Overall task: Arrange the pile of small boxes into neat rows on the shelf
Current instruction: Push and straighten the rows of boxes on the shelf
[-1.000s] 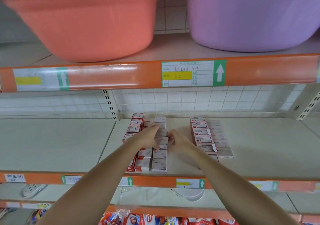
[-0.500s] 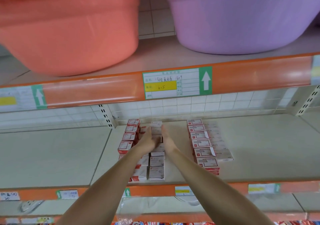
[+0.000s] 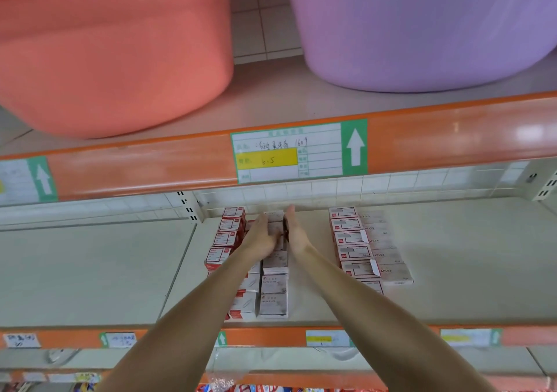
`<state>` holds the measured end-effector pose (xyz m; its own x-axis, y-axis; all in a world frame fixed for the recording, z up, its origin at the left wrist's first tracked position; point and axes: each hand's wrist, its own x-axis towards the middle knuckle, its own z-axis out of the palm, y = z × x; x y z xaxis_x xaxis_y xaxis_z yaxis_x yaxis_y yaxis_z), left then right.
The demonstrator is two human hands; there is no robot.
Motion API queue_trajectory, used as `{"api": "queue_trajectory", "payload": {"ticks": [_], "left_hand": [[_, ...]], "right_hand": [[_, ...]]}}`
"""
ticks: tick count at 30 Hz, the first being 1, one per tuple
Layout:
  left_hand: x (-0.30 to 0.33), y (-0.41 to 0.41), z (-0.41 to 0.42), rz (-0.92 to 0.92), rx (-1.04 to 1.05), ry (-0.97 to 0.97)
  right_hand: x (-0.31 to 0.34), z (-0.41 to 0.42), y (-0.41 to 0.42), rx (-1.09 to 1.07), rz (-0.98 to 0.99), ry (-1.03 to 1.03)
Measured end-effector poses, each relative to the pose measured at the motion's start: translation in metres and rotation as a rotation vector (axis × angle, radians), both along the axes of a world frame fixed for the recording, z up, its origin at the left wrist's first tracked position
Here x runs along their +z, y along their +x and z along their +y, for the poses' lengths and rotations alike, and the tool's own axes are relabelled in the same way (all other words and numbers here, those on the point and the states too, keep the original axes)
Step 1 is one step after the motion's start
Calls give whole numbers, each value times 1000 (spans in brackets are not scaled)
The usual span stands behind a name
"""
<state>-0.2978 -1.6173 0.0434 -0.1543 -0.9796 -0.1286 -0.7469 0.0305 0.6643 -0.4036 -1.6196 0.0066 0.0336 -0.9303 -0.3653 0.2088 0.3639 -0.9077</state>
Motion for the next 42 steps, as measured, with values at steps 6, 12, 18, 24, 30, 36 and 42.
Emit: {"api": "queue_trajectory", "payload": {"ticks": [6, 12, 18, 24, 30, 36, 42], "left_hand": [[-5, 3, -4, -148, 10, 19], [-4, 3, 1, -168, 9, 19], [0, 5, 8, 47, 99, 50], [2, 8, 24, 512, 279, 155], [-1, 9, 28, 544, 244, 175], [-10, 10, 6, 669, 259, 208], [-17, -1, 7, 542, 185, 181]], "right_hand": [[1, 6, -5, 13, 22, 14], [15, 6, -8, 80, 13, 47], [19, 10, -15, 35, 19, 55], [11, 30, -20, -18, 80, -11], [3, 31, -12, -18, 64, 41], [9, 28, -9, -27, 102, -6], [10, 20, 6, -7, 89, 7]]}}
